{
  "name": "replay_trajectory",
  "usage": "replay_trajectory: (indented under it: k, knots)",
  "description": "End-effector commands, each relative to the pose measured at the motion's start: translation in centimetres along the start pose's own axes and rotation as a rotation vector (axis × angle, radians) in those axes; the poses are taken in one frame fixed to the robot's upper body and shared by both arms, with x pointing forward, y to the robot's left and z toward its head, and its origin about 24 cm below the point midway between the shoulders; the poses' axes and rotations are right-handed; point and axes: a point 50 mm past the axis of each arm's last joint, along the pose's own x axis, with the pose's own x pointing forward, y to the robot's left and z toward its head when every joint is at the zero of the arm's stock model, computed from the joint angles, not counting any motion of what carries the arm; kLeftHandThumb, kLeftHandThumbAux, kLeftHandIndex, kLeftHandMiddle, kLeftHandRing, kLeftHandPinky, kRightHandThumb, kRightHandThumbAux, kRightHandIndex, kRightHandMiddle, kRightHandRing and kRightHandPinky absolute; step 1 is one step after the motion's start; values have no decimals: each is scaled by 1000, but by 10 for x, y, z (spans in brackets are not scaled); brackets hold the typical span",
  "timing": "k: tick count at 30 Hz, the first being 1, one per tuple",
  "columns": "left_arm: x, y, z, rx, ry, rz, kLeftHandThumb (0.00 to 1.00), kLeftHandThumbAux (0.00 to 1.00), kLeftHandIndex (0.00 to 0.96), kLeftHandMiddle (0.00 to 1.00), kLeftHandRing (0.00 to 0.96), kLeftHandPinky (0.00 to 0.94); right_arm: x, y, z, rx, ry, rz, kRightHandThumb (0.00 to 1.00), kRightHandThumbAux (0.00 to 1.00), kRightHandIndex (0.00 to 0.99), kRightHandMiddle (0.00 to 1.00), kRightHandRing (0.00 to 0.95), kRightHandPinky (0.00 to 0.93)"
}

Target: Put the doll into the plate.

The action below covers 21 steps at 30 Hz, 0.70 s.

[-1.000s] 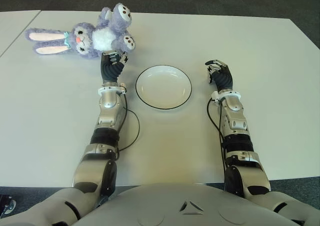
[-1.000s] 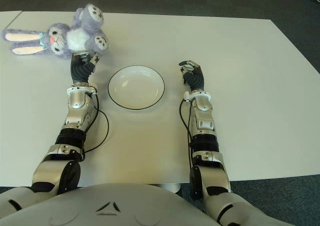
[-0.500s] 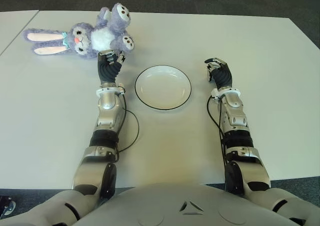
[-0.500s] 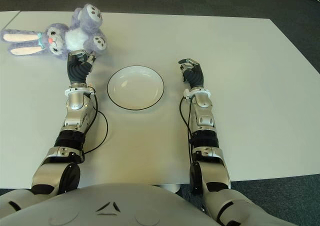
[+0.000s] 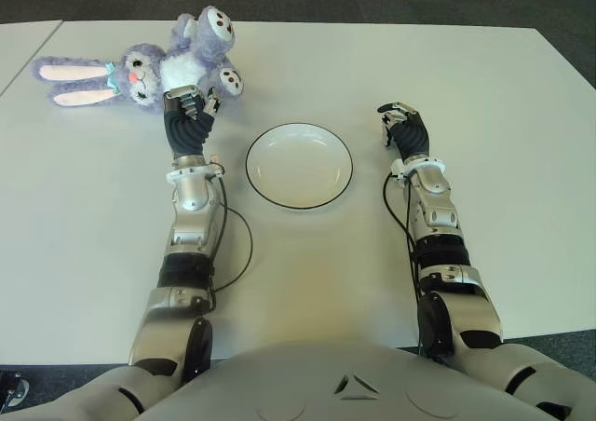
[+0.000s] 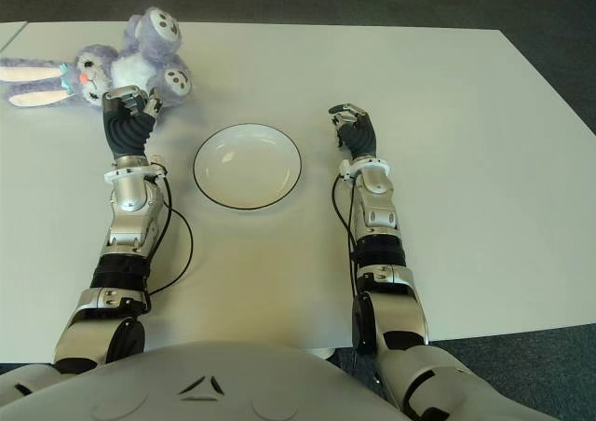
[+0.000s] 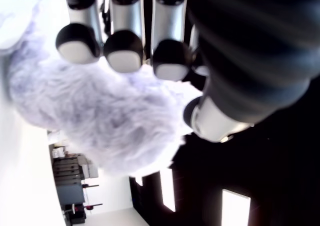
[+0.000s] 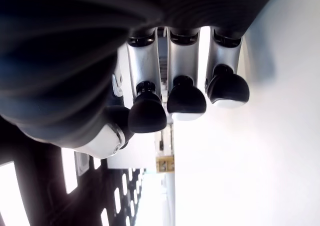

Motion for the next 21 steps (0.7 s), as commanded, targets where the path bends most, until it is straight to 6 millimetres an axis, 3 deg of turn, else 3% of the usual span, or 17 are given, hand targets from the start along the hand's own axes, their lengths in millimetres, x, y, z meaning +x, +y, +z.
replay_trajectory:
  k: [1, 6, 13, 21]
  knots:
    - [-56, 41, -28, 215, 169, 41, 512, 805, 834, 901, 901, 895, -6, 5, -31, 47, 163, 1, 698, 724, 439, 847, 840, 843]
    - [-56, 43, -17, 265, 133, 52, 542, 793, 838, 902, 901, 898, -5, 8, -32, 44, 168, 2, 698, 724, 439, 845, 839, 837]
    - [-56, 46, 10, 473, 84, 73, 568, 772, 835, 902, 899, 895, -2, 11, -32, 50, 173, 9, 697, 724, 439, 851, 843, 842]
    - [-51, 41, 27, 685, -27, 173, 494, 762, 850, 925, 909, 912, -2, 11, -34, 55, 180, 19, 698, 724, 439, 851, 842, 841]
